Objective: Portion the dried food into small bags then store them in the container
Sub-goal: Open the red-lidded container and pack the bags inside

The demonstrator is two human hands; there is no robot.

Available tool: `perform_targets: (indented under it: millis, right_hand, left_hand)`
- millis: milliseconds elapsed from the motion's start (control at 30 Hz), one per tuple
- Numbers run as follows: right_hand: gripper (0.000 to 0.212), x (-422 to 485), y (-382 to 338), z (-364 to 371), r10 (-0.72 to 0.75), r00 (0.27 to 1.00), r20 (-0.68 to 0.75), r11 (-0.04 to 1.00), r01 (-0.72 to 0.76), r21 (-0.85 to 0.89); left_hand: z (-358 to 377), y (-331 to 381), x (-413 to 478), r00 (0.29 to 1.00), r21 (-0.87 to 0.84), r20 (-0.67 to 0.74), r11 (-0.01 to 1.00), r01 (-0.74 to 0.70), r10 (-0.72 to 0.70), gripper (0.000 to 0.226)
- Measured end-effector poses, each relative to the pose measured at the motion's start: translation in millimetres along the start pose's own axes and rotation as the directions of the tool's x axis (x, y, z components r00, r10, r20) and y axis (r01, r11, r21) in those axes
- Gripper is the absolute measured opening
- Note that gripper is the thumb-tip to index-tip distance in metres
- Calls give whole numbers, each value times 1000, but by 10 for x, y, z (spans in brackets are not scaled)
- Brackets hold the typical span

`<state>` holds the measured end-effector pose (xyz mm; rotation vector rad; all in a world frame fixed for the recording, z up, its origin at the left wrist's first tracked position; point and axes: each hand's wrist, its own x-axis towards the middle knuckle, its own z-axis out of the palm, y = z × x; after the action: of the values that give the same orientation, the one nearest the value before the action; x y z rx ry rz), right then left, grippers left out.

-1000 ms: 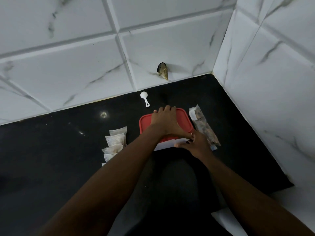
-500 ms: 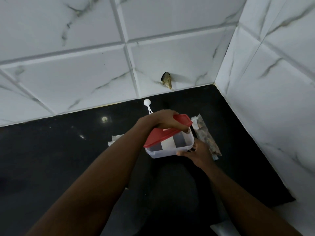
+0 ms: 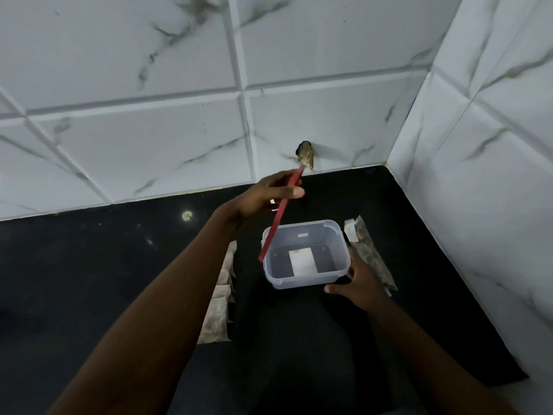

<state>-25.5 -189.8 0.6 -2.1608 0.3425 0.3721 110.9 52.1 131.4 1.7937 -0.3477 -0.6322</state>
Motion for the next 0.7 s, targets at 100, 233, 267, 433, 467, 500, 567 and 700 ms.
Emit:
perform_targets:
  millis: [100, 233, 267, 433, 467, 500, 567, 700]
  right_hand:
    - [93, -51, -69, -150, -67, 991, -115, 997, 62, -49]
    - [43, -234, -468, -241, -107, 902, -418, 971, 184, 151]
    - [32, -244, -589, -229, -96, 914, -393, 963, 185, 195]
    - [15, -223, -1119, -145, 144, 984, 104, 825, -177, 537]
    - [19, -174, -1139, -111, 139, 978, 158, 796, -205, 569]
    - [24, -130, -1146, -71, 131, 973, 190, 770, -221, 598]
    - [25, -32, -1131, 1, 111, 976, 189, 745, -208, 633]
    - [24, 208, -1116, 51, 88, 992, 92, 793, -125, 596]
  left_hand:
    - [-132, -204, -166, 994, -225, -79, 970, -87, 71, 125]
    - [-156, -425, -396, 979, -452, -167, 874, -178, 113, 126]
    - [-135, -460, -450, 975, -484, -185, 851, -202, 125, 125]
    - [36, -616, -640, 952, -634, -269, 716, -291, 149, 128]
    - [53, -655, -670, 950, -662, -281, 688, -297, 139, 131]
    - [56, -697, -705, 949, -680, -288, 671, -296, 127, 132]
    - [23, -785, -778, 953, -672, -279, 686, -280, 115, 130]
    - [-164, -905, -939, 968, -578, -217, 782, -232, 126, 104]
